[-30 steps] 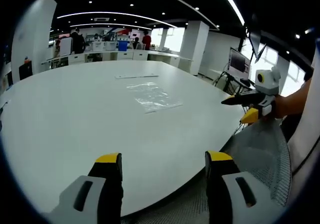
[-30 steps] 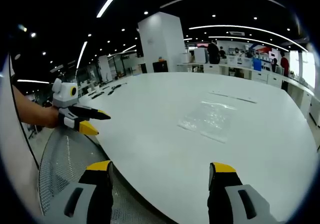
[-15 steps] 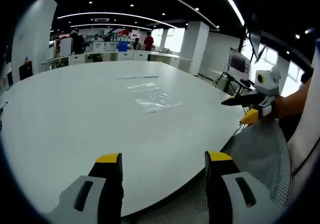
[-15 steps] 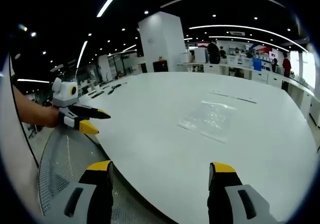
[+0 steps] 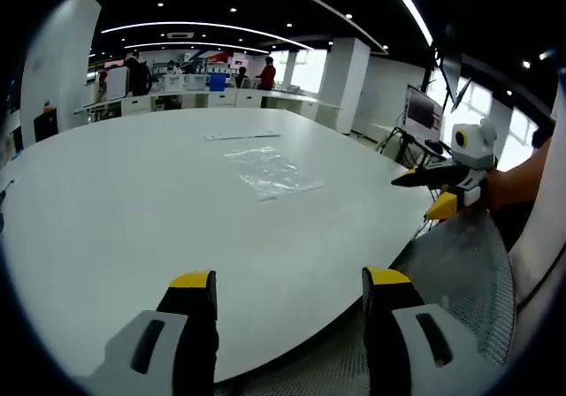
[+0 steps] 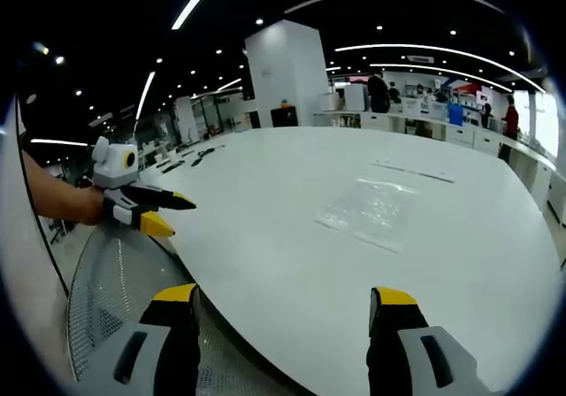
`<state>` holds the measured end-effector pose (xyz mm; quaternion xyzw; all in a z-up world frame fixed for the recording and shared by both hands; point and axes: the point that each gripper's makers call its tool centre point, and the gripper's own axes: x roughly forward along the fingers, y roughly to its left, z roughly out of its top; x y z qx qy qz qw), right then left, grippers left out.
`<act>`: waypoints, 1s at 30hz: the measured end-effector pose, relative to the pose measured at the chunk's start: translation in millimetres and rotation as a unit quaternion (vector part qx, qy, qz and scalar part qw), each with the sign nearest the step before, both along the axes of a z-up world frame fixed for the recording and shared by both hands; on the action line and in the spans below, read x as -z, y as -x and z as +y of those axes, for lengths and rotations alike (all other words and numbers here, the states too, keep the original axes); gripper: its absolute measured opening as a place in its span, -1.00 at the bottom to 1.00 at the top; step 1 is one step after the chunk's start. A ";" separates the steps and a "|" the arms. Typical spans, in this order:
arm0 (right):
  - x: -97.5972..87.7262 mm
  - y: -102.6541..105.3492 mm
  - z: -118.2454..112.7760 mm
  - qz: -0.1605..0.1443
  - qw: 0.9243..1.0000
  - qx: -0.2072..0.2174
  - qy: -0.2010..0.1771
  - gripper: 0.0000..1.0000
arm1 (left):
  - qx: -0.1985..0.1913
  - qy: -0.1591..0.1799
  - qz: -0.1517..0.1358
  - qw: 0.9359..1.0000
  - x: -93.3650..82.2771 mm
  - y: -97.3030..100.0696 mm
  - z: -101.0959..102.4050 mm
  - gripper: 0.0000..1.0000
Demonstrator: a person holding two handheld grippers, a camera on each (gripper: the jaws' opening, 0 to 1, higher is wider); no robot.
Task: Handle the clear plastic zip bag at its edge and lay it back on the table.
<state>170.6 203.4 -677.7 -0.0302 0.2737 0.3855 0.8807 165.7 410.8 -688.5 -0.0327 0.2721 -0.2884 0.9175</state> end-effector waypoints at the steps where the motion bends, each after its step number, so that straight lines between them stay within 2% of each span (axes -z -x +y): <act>1: 0.1 -0.1 -0.1 0.000 1.000 0.000 0.000 0.55 | 0.000 0.000 0.000 1.000 -0.1 0.1 -0.1 0.30; 30: -1.5 1.3 0.8 0.011 1.000 -0.004 -0.007 0.57 | 0.002 -0.002 0.001 1.000 0.8 -0.4 0.7 0.30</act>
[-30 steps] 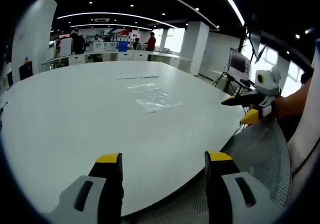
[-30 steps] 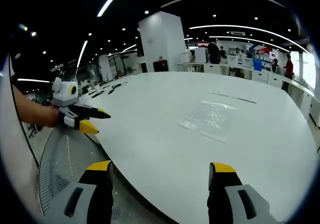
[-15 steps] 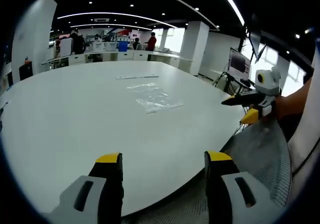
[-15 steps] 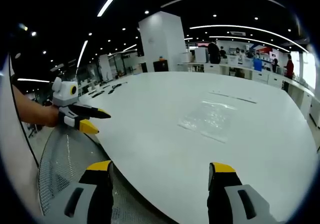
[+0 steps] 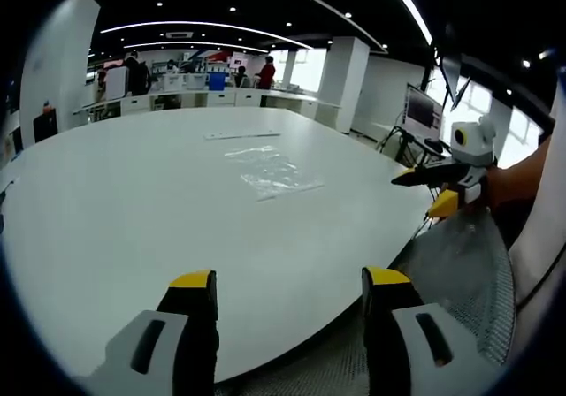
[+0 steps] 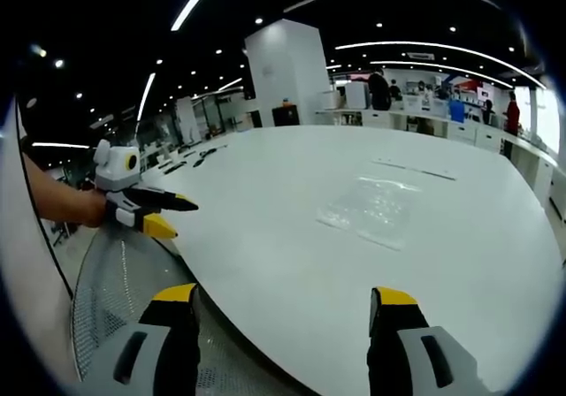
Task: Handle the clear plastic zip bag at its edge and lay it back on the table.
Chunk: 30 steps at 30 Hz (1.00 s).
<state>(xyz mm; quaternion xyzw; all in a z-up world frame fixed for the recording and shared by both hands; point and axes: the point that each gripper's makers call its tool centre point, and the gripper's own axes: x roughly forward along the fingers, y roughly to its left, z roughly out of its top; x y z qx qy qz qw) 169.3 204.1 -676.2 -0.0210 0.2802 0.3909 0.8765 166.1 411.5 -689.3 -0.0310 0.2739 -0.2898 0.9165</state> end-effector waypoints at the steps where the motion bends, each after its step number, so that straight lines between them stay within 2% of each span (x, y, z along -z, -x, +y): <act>1: 0.0 0.1 0.1 0.001 1.000 -0.001 0.000 0.57 | 0.000 0.000 0.000 1.000 0.0 0.0 0.0 0.30; 18: 0.9 -4.4 -3.1 0.007 1.000 -0.009 0.002 0.59 | 0.000 0.000 0.001 1.000 0.0 0.1 0.0 0.30; 30: -5.0 -22.4 7.5 -0.010 0.999 -0.032 0.010 0.56 | -0.003 0.002 -0.001 1.000 -1.1 -0.6 0.1 0.30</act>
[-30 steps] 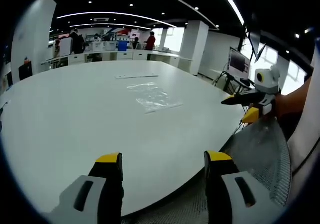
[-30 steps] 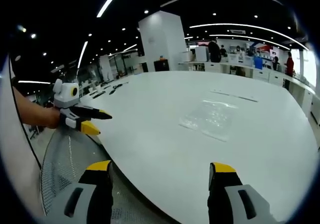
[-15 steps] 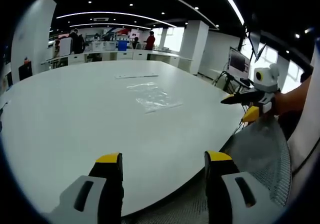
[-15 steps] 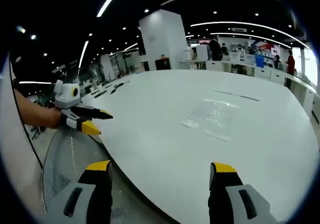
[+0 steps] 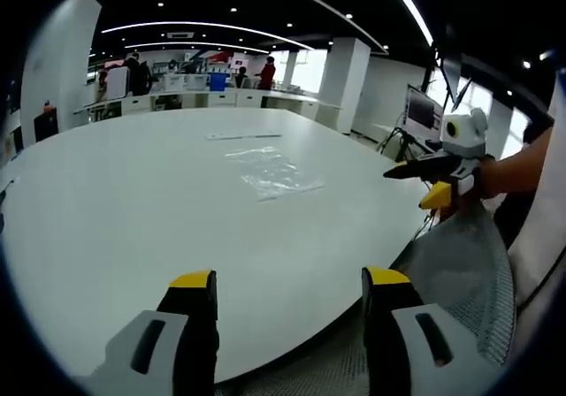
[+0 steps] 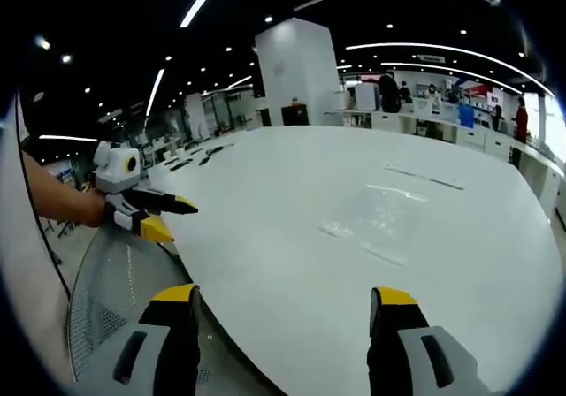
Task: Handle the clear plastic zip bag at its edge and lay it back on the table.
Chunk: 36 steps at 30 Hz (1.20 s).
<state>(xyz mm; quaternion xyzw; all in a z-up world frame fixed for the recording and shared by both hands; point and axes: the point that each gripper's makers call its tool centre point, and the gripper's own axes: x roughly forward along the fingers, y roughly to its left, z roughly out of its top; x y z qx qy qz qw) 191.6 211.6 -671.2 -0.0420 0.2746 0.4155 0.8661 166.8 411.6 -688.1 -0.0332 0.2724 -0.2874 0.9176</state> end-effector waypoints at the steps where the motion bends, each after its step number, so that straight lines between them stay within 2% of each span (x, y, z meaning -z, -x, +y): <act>1: 0.1 -1.5 0.4 -0.001 1.000 -0.002 0.002 0.55 | 0.000 0.000 0.000 1.000 0.1 -0.1 0.3 0.30; 17: 13.5 -33.0 -3.2 -0.007 0.999 -0.026 0.033 0.38 | -0.003 0.002 -0.002 1.000 -0.5 -0.8 1.5 0.30; 25: 20.5 -54.9 -4.3 -0.010 0.998 -0.036 0.052 0.34 | -0.005 0.004 -0.002 1.000 -0.5 -1.0 2.3 0.30; 32: 28.6 -75.9 -4.8 -0.022 0.996 -0.053 0.072 0.19 | -0.005 0.005 0.000 1.000 -2.0 -0.8 0.4 0.30; 36: 32.9 -90.5 -5.4 -0.030 0.994 -0.058 0.083 0.18 | -0.006 0.012 -0.001 1.000 -5.2 -0.7 -1.7 0.31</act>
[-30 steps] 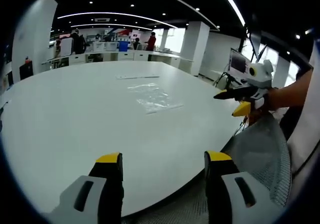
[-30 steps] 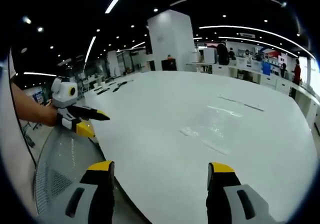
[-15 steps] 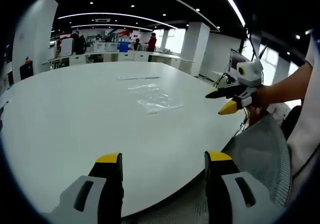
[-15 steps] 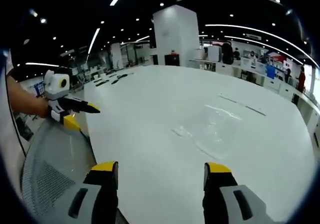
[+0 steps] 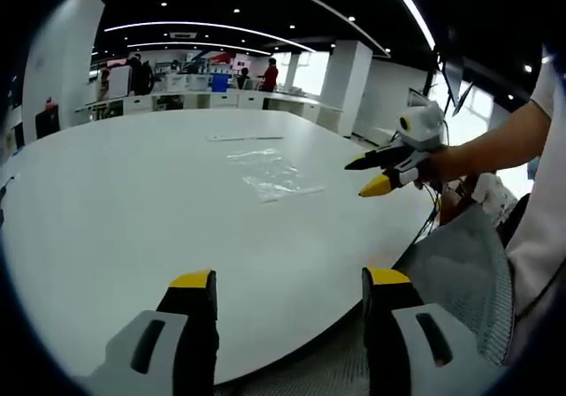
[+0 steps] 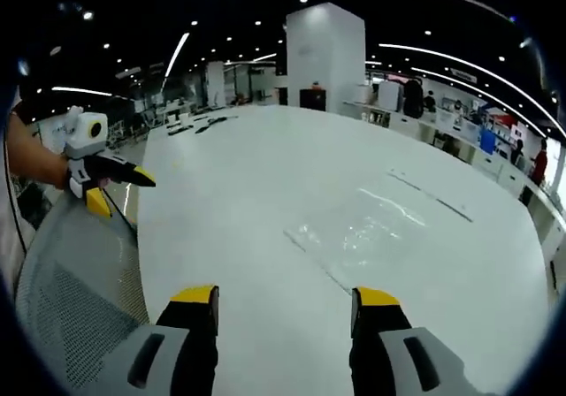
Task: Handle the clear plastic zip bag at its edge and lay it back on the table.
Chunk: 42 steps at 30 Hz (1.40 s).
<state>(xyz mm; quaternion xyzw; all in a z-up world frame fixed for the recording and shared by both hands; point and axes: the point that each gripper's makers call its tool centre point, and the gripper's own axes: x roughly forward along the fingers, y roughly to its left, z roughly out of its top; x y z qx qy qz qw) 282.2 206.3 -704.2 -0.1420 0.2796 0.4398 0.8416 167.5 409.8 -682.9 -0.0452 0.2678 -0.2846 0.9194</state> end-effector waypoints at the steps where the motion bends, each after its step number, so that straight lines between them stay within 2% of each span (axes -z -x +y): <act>1: 1.0 -3.6 0.4 -0.002 1.000 -0.003 0.002 0.15 | -0.001 0.006 -0.002 1.000 -2.8 0.0 -1.4 0.32; 13: 18.1 -27.4 -3.0 -0.012 0.998 -0.033 0.043 -0.12 | -0.002 0.006 0.001 1.000 -4.2 -0.4 -1.9 0.31; 18: 32.8 -39.9 -17.5 -0.019 0.994 -0.050 0.098 -0.22 | -0.004 0.006 0.003 1.000 -3.2 -1.3 -0.5 0.31; 21: 37.5 -45.7 -19.9 -0.022 0.992 -0.061 0.108 -0.27 | -0.004 0.005 0.004 1.000 -3.5 -1.8 -0.5 0.31; 24: 40.4 -50.1 -22.9 -0.036 0.987 -0.080 0.138 -0.33 | -0.005 0.005 0.004 1.000 -3.0 -2.1 0.2 0.30; 25: 44.6 -49.5 -25.5 -0.030 0.983 -0.088 0.156 -0.34 | -0.004 0.005 0.005 1.000 -2.8 -2.0 -0.2 0.30; 26: 44.1 -52.5 -21.4 -0.034 0.985 -0.087 0.147 -0.35 | -0.004 0.004 0.005 1.000 -2.7 -1.9 -0.3 0.30; 30: 47.9 -57.7 -22.7 -0.037 0.980 -0.100 0.168 -0.39 | -0.005 0.004 0.007 1.000 -1.9 -2.2 0.2 0.30; 33: 53.3 -61.0 -26.2 -0.041 0.975 -0.112 0.190 -0.41 | -0.006 0.004 0.008 1.000 -1.6 -2.4 1.1 0.30; 36: 56.7 -62.7 -28.4 -0.051 0.966 -0.134 0.213 -0.52 | -0.008 0.003 0.008 1.000 -1.8 -2.6 1.4 0.29; 39: 58.2 -65.0 -28.0 -0.048 0.966 -0.136 0.214 -0.52 | -0.008 0.002 0.009 1.000 -1.5 -2.6 1.5 0.28; 42: 59.0 -65.8 -27.3 -0.056 0.961 -0.150 0.226 -0.58 | -0.008 0.001 0.009 1.000 -0.6 -3.0 2.6 0.28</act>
